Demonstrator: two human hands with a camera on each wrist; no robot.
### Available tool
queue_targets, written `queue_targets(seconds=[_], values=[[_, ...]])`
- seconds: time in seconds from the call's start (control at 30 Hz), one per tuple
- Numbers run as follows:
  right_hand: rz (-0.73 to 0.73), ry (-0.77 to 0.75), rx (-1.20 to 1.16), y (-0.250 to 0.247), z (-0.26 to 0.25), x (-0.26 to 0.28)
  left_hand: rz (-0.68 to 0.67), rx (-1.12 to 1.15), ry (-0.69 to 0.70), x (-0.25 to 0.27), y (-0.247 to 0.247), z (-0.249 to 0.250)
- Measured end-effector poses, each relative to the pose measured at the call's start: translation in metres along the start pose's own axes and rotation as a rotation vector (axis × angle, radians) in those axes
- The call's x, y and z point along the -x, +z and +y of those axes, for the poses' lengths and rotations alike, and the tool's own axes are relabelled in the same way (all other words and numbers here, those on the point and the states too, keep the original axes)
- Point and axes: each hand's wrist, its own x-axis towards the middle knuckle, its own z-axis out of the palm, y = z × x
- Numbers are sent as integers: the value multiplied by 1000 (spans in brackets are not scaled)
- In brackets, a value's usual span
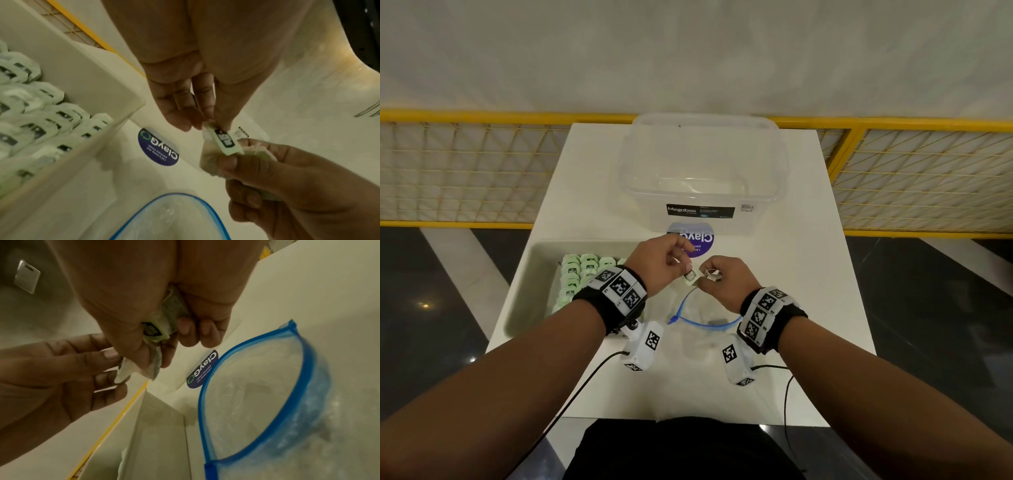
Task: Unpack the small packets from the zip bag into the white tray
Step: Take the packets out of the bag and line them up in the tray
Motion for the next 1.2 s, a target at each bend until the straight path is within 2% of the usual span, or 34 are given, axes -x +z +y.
queue_targets(seconds=[0.2, 0.33, 0.47, 0.6, 0.73, 0.83, 0.97, 1.2], values=[[12, 6, -52, 11, -23, -5, -3, 1, 46, 4, -36, 14], [22, -29, -100, 12, -41, -7, -72, -226, 17, 3, -48, 16], [-21, -17, -93, 17, -54, -8, -24, -305, 93, 4, -62, 20], [-55, -52, -92, 20, -64, -8, -51, -346, 163, 12, -75, 23], [12, -92, -94, 22, -76, -11, -78, -412, 225, 20, -91, 27], [91, -61, -141, 28, -83, -16, -52, -477, 264, 23, -100, 30], [65, -77, -121, 35, -96, -19, -7, -464, 259, 26, -111, 27], [-23, -102, -97, 60, -107, -22, -10, -443, 196, 37, -130, -1]])
